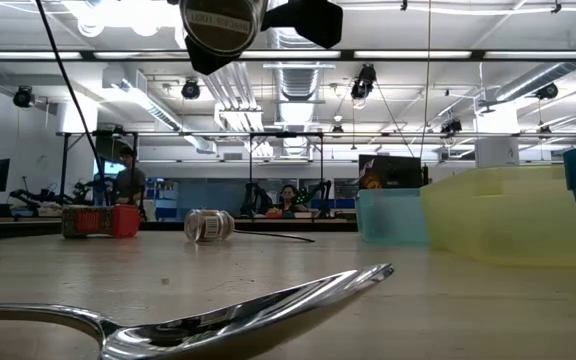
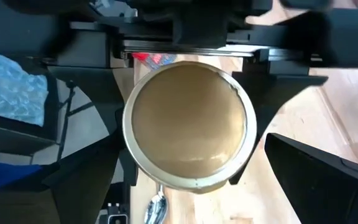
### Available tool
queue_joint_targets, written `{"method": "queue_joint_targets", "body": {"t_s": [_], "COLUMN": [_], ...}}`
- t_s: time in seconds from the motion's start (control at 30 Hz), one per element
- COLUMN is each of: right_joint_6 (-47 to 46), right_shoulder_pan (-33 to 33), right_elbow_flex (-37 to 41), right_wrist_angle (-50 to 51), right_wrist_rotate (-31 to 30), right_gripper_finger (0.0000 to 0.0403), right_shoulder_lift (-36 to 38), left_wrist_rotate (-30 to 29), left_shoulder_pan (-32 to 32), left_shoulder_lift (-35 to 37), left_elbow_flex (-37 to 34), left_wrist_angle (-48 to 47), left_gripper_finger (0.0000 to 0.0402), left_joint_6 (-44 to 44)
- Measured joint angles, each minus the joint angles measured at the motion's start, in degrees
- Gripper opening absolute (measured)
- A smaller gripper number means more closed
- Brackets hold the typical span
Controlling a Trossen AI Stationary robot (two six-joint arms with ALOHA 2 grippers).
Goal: Pick & Place Food Item
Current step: Put the golden seasoning bottle into the green bin
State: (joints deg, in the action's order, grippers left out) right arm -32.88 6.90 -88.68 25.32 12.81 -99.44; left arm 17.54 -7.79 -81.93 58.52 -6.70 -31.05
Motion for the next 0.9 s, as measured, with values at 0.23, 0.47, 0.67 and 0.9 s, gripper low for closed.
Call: {"method": "queue_joint_targets", "body": {"t_s": [0.23,0.47,0.67,0.9], "right_joint_6": [-0.1,-0.2,-0.3,-0.4], "right_shoulder_pan": [0.1,0.1,0.1,0.1], "right_elbow_flex": [-0.2,-0.5,-0.3,-0.4], "right_wrist_angle": [-0.7,-0.7,-0.8,-1.4], "right_wrist_rotate": [-0.2,-0.4,-0.8,-0.6], "right_gripper_finger": [0.0400,0.0400,0.0379,0.0260], "right_shoulder_lift": [0.0,0.0,0.0,0.0], "left_wrist_rotate": [0.0,0.0,0.0,0.1], "left_shoulder_pan": [0.0,0.0,0.0,0.0], "left_shoulder_lift": [0.0,0.0,0.0,0.0], "left_elbow_flex": [0.0,0.0,0.0,0.0], "left_wrist_angle": [-0.1,0.1,0.1,0.7], "left_gripper_finger": [0.0284,0.0284,0.0284,0.0284], "left_joint_6": [-0.4,-0.4,-0.5,-0.8]}}
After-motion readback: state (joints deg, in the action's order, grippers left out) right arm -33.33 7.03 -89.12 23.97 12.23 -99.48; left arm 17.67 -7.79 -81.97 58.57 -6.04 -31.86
